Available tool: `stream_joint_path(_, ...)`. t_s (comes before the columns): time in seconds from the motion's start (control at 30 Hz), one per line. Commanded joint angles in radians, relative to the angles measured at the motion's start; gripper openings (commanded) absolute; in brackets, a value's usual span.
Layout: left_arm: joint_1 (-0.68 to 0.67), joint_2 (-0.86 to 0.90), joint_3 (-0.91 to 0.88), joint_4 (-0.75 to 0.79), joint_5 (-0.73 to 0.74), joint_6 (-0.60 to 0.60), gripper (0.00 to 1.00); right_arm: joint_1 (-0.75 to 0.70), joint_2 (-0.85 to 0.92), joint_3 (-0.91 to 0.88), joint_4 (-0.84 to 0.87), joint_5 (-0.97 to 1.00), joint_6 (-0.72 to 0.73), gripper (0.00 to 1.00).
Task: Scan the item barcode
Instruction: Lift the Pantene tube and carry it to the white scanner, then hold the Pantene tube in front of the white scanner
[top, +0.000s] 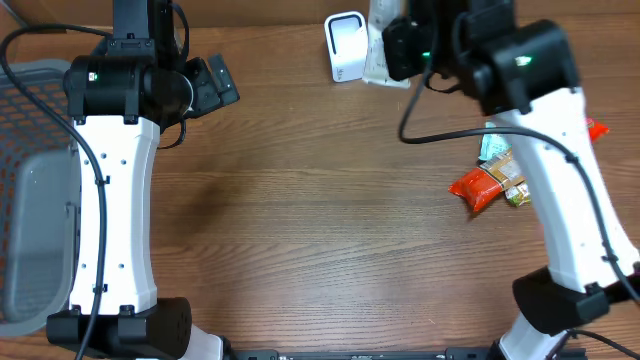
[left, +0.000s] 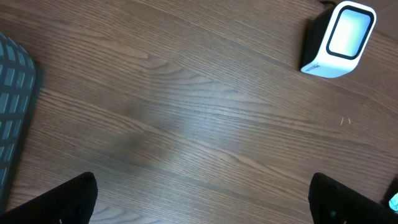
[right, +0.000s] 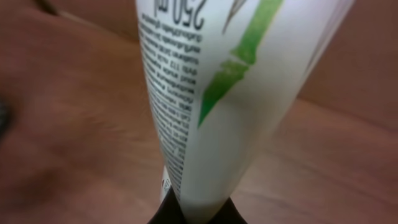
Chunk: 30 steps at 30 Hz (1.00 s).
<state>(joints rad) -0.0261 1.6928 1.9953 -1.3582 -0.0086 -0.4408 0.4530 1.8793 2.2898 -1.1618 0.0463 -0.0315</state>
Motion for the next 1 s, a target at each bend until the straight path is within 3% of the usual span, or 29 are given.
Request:
stream_joint_path(0.0,0.000,0.008,0.008,0.001,-0.006,0.015,1.00,0.029,0.066,0.021,0.064,0.275,-0.090,0.04)
stream_joint_path(0.2,0.000,0.008,0.008,0.001,-0.006,0.015,1.00,0.035,0.207,0.021,0.235,0.375,-0.369,0.04)
stream_joint_path(0.4,0.000,0.008,0.008,0.002,-0.006,0.015,1.00,0.035,0.327,0.021,0.421,0.526,-0.549,0.04)
stream_joint_path(0.7,0.000,0.008,0.008,0.001,-0.006,0.015,1.00,0.035,0.515,0.020,0.666,0.688,-0.677,0.04)
stream_joint_path(0.97,0.000,0.008,0.008,0.001,-0.006,0.015,1.00,0.033,0.626,0.020,0.731,0.782,-0.684,0.04)
